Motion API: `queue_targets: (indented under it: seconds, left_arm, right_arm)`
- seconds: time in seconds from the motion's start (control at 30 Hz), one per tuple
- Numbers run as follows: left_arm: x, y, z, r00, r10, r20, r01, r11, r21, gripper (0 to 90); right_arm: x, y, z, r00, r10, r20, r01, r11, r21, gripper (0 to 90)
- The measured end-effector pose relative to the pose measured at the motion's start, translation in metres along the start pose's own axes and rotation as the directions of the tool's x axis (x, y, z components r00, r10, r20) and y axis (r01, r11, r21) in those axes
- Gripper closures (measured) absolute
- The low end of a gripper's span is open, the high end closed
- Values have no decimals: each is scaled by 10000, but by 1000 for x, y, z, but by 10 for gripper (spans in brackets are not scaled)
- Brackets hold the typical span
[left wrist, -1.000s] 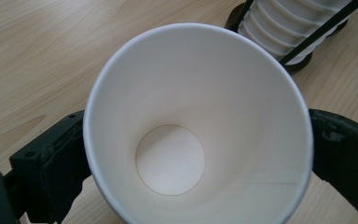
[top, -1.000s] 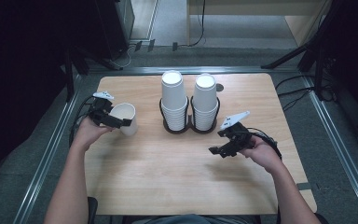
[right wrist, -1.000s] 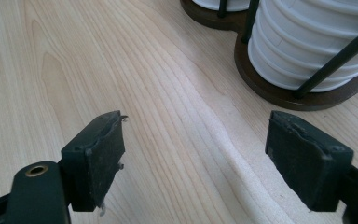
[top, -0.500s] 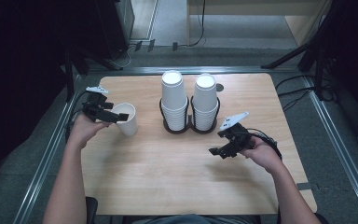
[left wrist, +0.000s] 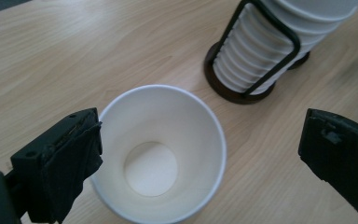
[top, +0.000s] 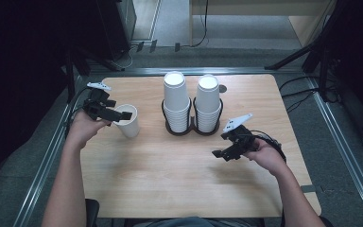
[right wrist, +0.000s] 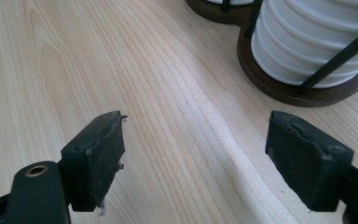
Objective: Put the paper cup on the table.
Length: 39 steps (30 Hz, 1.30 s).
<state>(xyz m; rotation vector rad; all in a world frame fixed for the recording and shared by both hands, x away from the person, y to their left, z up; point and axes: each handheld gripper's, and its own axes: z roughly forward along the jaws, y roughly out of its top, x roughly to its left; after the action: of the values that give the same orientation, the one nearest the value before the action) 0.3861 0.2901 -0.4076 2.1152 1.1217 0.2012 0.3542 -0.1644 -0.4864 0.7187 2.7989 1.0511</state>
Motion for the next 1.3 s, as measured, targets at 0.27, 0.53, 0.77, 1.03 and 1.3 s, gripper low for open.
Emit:
queue_targets:
  seconds: [0.27, 0.53, 0.77, 1.03, 1.3]
  left_arm:
    - [-14, 4, 10, 9986, 465, 235, -470, 9987, 184, 0]
    - [-31, 3, 20, 9959, 713, 551, -736, 9964, 425, 0]
    - [-47, -3, 31, 9902, 1116, 836, -1168, 9914, 593, 0]
    - [-64, -7, 43, 9864, 1334, 960, -1399, 9880, 651, 0]
    - [-78, -8, 53, 9809, 1740, 870, -1802, 9811, 700, 0]
  right_arm:
    - [0, -1, -1, 10000, 11, 21, -11, 10000, 9, 198]
    - [1, 1, -2, 9999, -133, 41, 133, 9999, -55, 198]
    - [-1, 3, -3, 9999, -145, -29, 145, 9998, -100, 197]
    - [-1, 4, -5, 9998, -173, -81, 172, 9998, -126, 197]
    - [0, 5, -3, 9998, -201, -85, 200, 9998, -96, 197]
